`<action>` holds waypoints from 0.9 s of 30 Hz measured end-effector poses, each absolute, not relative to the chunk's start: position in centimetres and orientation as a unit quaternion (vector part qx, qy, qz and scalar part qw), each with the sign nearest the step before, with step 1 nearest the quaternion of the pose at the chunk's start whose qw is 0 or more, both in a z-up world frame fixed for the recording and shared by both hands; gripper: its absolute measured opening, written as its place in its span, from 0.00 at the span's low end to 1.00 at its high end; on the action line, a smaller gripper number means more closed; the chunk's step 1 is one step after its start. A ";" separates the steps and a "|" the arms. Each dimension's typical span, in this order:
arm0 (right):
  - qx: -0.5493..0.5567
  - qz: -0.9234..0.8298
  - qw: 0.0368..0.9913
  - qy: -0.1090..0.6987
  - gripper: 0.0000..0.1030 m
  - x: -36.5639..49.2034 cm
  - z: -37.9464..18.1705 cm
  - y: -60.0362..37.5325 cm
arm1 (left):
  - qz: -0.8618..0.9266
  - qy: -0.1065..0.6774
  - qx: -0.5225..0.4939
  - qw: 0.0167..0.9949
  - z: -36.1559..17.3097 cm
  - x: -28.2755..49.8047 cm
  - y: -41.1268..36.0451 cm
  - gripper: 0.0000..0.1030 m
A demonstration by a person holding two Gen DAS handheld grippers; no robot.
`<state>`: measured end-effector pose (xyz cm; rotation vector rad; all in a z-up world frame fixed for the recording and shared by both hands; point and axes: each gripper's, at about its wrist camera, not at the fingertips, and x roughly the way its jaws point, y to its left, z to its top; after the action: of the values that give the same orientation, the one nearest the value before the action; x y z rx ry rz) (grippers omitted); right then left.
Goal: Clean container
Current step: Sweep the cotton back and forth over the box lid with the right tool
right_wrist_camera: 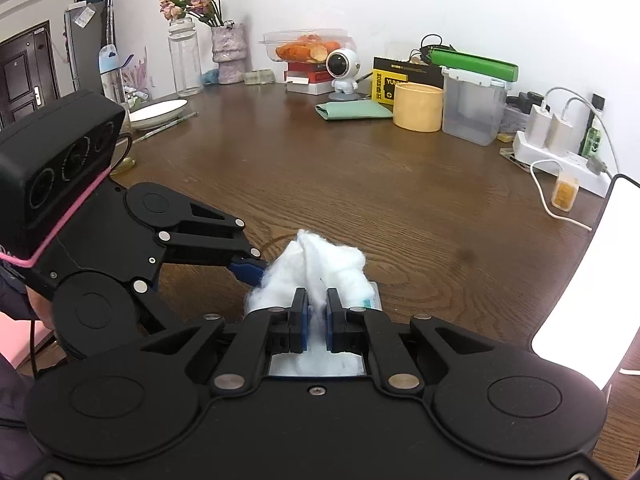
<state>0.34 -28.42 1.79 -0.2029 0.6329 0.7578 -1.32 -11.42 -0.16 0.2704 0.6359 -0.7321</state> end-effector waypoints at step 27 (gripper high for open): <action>-0.108 0.392 0.857 0.316 0.08 0.1 2.0 -27.8 | -0.351 0.305 0.130 0.876 -0.2 -1.1 -11.4 0.57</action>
<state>0.09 -27.80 2.03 -0.2260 0.6635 0.8234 -1.15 -11.35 -0.20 0.2709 0.6358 -0.7335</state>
